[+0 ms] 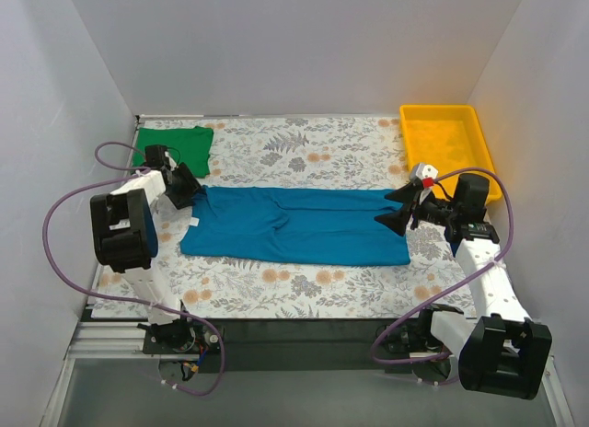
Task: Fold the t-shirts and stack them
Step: Fold the tshirt
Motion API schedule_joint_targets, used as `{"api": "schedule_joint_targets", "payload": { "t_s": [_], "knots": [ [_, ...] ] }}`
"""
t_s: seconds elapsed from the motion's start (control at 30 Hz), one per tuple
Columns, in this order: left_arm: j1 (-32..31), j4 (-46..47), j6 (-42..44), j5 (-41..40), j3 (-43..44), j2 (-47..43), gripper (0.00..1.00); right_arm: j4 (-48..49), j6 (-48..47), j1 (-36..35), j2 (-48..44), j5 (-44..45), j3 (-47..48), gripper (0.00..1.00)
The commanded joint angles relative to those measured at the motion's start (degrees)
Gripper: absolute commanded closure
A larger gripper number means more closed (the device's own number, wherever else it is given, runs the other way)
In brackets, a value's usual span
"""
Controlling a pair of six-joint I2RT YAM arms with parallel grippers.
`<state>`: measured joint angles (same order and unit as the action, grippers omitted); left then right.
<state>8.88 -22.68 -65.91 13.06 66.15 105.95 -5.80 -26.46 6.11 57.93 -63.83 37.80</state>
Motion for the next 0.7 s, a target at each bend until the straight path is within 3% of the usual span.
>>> {"api": "schedule_joint_targets", "payload": {
  "t_s": [0.0, 0.23, 0.37, 0.43, 0.47, 0.6, 0.67],
  "knots": [
    [0.2, -1.8, 1.5, 0.2, 2.5, 0.4, 0.52, 1.8, 0.7, 0.2, 0.5, -1.8, 1.2, 0.24],
    [0.2, -1.5, 1.1, 0.7, 2.3, 0.8, 0.57, 1.7, 0.8, 0.2, 0.8, -1.6, 1.2, 0.25],
    [0.2, 1.2, 1.0, 0.5, 0.1, -5.2, 0.55, 0.0, -0.5, -1.2, 3.9, -1.0, 1.8, 0.28],
    [0.2, 2.9, 1.0, -0.4, -2.2, -11.5, 0.51, -4.5, -3.4, -3.7, 9.8, 1.2, 6.6, 0.31],
    [0.2, 3.9, 0.8, -0.8, -2.9, -13.8, 0.47, -10.3, -5.2, -8.5, 12.1, 2.8, 9.3, 0.31],
    [0.2, 5.7, 1.2, -1.4, -7.5, -24.6, 0.40, -19.4, -9.2, -20.2, 29.0, 16.6, 25.0, 0.31],
    [0.3, 5.9, 2.0, -0.9, -11.0, -30.1, 0.39, -24.7, -8.6, -25.1, 36.5, 17.4, 39.7, 0.31]
  ]
}}
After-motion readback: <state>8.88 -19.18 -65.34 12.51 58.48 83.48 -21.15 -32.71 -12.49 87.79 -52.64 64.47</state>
